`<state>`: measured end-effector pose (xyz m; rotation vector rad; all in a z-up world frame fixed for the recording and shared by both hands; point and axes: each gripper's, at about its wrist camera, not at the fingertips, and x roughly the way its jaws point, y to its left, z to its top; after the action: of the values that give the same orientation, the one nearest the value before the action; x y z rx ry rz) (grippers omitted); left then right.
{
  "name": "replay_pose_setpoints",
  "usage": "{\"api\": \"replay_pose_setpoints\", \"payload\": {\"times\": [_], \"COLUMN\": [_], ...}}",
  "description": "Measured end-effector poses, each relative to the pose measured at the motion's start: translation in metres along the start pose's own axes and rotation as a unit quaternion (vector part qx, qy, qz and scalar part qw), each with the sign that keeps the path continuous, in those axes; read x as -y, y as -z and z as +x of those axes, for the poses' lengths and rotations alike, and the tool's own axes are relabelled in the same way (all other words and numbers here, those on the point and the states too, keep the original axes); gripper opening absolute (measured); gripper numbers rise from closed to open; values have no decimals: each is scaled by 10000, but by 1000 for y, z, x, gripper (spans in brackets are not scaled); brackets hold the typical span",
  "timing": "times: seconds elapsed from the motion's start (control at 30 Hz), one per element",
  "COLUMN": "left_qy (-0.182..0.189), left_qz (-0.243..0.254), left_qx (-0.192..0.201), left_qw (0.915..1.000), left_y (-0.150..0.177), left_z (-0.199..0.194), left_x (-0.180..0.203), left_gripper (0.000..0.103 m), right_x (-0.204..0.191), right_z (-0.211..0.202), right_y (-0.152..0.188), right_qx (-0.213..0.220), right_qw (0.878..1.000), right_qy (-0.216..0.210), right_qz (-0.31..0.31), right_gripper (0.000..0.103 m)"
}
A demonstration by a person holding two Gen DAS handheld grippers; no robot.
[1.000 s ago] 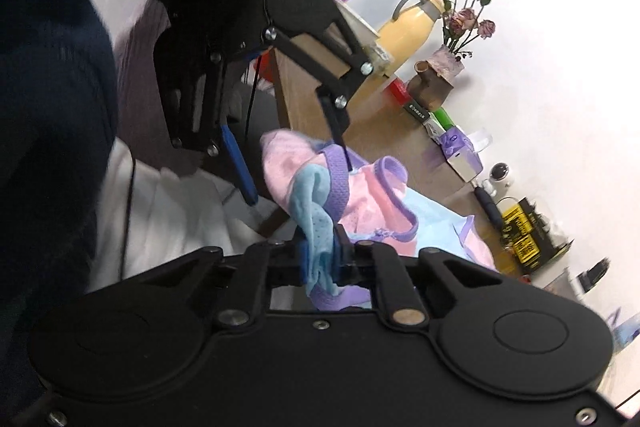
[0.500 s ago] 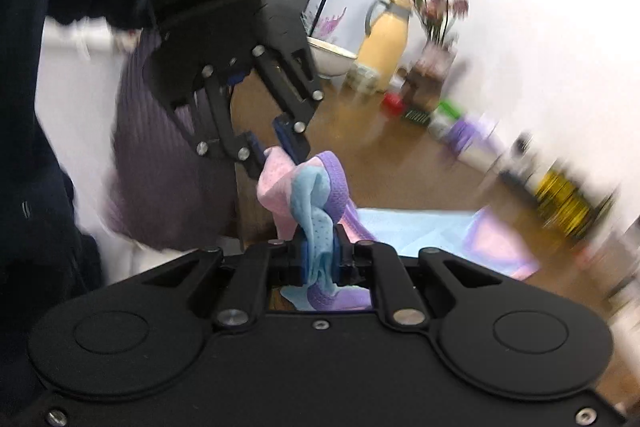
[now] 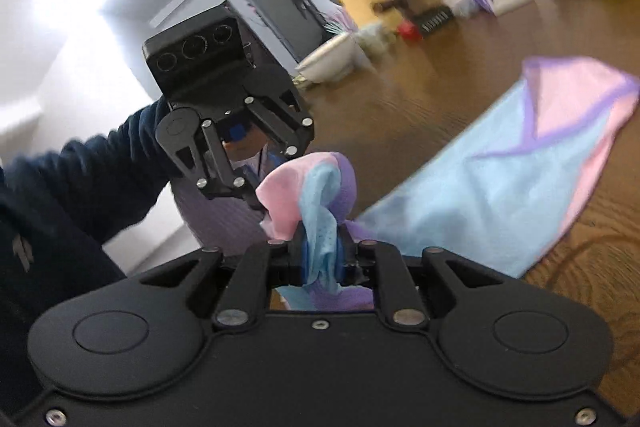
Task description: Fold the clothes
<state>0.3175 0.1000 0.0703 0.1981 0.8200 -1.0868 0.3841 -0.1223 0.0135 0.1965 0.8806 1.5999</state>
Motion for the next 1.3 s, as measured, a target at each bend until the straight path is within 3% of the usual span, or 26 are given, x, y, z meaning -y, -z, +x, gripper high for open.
{"api": "replay_pose_setpoints", "payload": {"times": [0.1,0.13,0.2,0.27,0.33,0.43,0.5,0.57,0.6,0.63,0.73,0.8,0.87,0.93,1.0,1.03,1.1,1.17,1.23,1.3], "left_qy": [124,157,121,-41,-265,-411,-485,-939,-1174,-1403,-1895,-2113,-2592,-2950,-3437,-3507,-3371,-3142,-3220,-3363], "left_qz": [-302,-356,-451,-567,-753,-887,-895,-860,-866,-900,-1023,-1084,-1056,-641,415,950,1883,2482,2770,2494], "left_qx": [3,-6,-46,-39,35,137,215,352,390,445,604,623,750,854,937,888,632,293,131,224], "left_qw": [9995,9992,9989,9984,9968,9951,9946,9912,9885,9850,9747,9694,9571,9495,9335,9274,9203,9159,9052,9078], "left_y": [-4,-4,-3,0,4,7,8,8,8,10,15,15,11,10,11,13,25,41,53,57], "left_z": [8,9,13,16,19,17,15,14,14,15,17,16,6,-3,-13,-12,-3,9,22,28], "left_x": [-25,-30,-42,-52,-60,-63,-62,-55,-55,-54,-47,-41,-27,-8,30,49,78,98,107,104], "left_gripper": [16,16,17,17,20,32,37,53,66,70,71,71,71,71,75,78,79,80,80,79], "right_x": [14,17,17,14,10,-2,-27,-47,-59,-79,-92,-89,-78,-72,-70,-69,-66,-66,-68,-73], "right_z": [2,1,-2,-10,-17,-24,-24,-19,-13,1,31,42,52,55,54,55,57,53,52,50], "right_y": [-6,-7,-4,2,6,7,10,11,15,26,42,46,48,44,42,41,38,43,44,46], "right_qx": [-94,-114,-52,217,557,782,902,911,854,723,360,165,-14,25,55,43,24,-1,-40,-62], "right_qw": [9998,9996,9976,9917,9821,9684,9535,9406,9328,9180,9027,9028,9081,9114,9104,9109,9124,9142,9109,9056], "right_qy": [167,261,683,1231,1738,2247,2589,2773,2812,2828,2909,2973,3048,3081,3117,3134,3143,3123,3163,3222], "right_qz": [85,46,-121,-304,-475,-748,-1252,-1733,-2085,-2686,-3149,-3102,-2873,-2728,-2721,-2684,-2623,-2584,-2649,-2758], "right_gripper": [17,22,39,63,72,72,73,75,75,77,78,78,79,82,82,82,83,83,83,83]}}
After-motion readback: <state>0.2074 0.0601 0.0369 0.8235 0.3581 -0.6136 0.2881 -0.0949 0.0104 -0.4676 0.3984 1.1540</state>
